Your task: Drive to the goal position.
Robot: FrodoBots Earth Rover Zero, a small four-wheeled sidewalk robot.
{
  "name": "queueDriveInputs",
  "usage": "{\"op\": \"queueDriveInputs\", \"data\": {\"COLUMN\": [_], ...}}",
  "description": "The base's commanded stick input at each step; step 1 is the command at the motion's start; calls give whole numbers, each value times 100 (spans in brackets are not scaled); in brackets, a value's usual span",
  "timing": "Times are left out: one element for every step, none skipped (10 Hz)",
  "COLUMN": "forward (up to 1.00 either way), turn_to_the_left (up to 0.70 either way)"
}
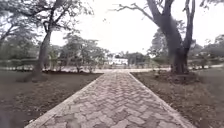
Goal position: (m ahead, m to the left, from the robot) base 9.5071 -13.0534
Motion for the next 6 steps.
{"op": "queueDriveInputs", "data": {"forward": [70, 70, 70, 70, 70, 70], "turn_to_the_left": [0, 0, 0, 0, 0, 0]}}
